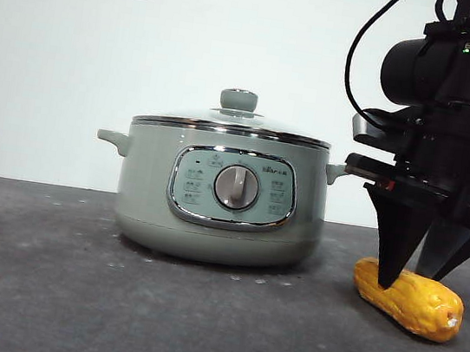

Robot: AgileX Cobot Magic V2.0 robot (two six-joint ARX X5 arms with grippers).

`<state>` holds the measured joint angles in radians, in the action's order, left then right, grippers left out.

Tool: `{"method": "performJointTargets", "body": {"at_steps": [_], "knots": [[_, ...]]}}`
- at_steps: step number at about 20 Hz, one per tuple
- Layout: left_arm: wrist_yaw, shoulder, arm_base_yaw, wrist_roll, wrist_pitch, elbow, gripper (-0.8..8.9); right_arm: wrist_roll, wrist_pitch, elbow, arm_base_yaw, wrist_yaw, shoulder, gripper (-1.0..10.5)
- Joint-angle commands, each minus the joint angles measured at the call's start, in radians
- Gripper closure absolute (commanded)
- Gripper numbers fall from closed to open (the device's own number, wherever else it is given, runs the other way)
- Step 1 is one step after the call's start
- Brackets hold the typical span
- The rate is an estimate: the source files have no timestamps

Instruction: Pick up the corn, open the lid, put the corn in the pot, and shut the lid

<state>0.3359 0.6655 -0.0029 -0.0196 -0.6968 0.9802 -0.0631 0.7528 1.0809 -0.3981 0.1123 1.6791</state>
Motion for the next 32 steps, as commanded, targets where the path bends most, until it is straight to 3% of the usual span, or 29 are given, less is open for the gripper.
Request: {"method": "performJointTargets", "body": {"at_steps": [1, 7, 12, 15, 22, 27, 32], "knots": [[0.009, -0.001, 0.002, 0.006, 0.003, 0.002, 2.46, 0.014, -0.003, 0.002, -0.002, -0.001, -0.003, 9.6], [0.097, 0.061, -0.021, 0.024, 0.055, 0.010, 2.47, 0.012, 0.034, 0.003, -0.002, -0.002, -0.214, 9.6], [0.097, 0.241, -0.124, 0.025, 0.092, 0.130, 2.47, 0.010, 0.078, 0.003, -0.001, -0.011, -0.499, 9.6], [0.051, 0.410, -0.228, 0.038, 0.126, 0.257, 2.47, 0.001, 0.106, 0.003, -0.001, -0.012, -0.652, 9.6], [-0.111, 0.825, -0.436, 0.178, 0.172, 0.535, 2.47, -0.024, 0.203, 0.003, -0.001, -0.012, -0.861, 9.6], [-0.154, 1.063, -0.480, 0.208, 0.178, 0.689, 2.47, -0.040, 0.253, 0.003, -0.001, -0.012, -0.936, 9.6], [-0.153, 1.174, -0.483, 0.207, 0.218, 0.704, 2.47, -0.042, 0.278, 0.003, -0.001, -0.012, -0.958, 9.6]]}}
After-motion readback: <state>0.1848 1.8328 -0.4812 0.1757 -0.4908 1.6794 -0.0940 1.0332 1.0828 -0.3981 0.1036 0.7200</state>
